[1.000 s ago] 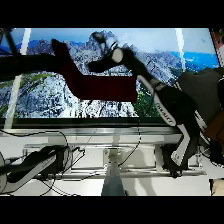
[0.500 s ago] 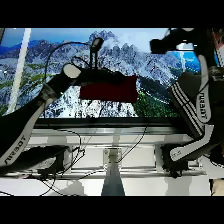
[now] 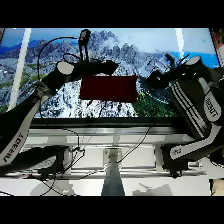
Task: Fold the clothes and pants, and hang the long-sleeved shirts on hangers.
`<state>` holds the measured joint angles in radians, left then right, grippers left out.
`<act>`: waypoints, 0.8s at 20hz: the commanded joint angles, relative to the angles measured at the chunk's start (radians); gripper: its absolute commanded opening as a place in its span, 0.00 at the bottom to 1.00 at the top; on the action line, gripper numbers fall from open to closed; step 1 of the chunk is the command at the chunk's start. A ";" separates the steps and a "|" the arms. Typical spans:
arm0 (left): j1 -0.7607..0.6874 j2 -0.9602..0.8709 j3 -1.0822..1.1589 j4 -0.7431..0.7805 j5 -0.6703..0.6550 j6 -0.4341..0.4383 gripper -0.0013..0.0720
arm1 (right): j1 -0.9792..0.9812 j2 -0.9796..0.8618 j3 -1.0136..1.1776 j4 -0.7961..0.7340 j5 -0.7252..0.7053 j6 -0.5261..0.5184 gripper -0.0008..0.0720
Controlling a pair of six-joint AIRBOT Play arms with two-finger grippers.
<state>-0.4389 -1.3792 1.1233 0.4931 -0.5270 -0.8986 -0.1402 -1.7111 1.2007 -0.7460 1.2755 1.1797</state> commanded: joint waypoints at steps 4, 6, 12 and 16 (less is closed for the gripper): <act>0.059 0.004 0.000 0.000 -0.074 0.000 0.99 | 0.269 0.000 -0.172 0.279 -0.329 -0.075 0.95; 0.071 0.004 0.000 0.004 -0.098 0.000 0.99 | 0.347 0.000 -0.127 0.277 -0.354 -0.075 0.95; 0.189 0.027 0.000 0.043 -0.246 0.000 0.97 | 0.432 0.014 0.061 0.087 -0.328 -0.074 0.02; 0.404 0.161 0.000 0.305 -0.440 -0.033 0.80 | 0.342 0.147 0.205 -0.180 -0.265 0.071 0.02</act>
<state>-0.1627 -1.2945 1.1233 0.6239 -0.8268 -0.9104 0.2432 -1.6402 1.3125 -0.7349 0.9852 1.1492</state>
